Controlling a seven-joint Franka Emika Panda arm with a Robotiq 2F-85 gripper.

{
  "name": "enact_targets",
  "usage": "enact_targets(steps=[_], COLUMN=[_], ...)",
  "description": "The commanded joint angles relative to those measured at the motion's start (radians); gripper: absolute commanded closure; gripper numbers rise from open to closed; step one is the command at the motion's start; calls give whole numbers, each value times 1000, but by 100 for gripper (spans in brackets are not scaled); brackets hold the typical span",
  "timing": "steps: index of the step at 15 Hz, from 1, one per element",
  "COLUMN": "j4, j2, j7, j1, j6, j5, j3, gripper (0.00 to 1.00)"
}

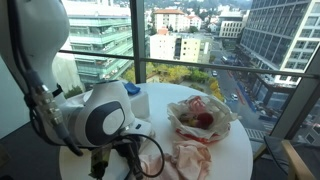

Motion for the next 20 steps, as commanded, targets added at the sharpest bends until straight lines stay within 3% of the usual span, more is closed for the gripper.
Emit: enact_targets(steps=[1,3,6,16,17,18,20], j4=[-14,12,74,391,407,417,399], j2=[20,66,136,385,386,383,373], j7=[30,33,28,33,33,33,38], j1=[192,249,263,116,95,80,85], j6=[-65,-100,-140,-220,-233,-240,-240], j5=[-45,-55,-45,-44,-40,-37,-44], j3=[-275,-382,-451,-465,-453,-443,-435], gripper=[97,97,97,97,68,68,54])
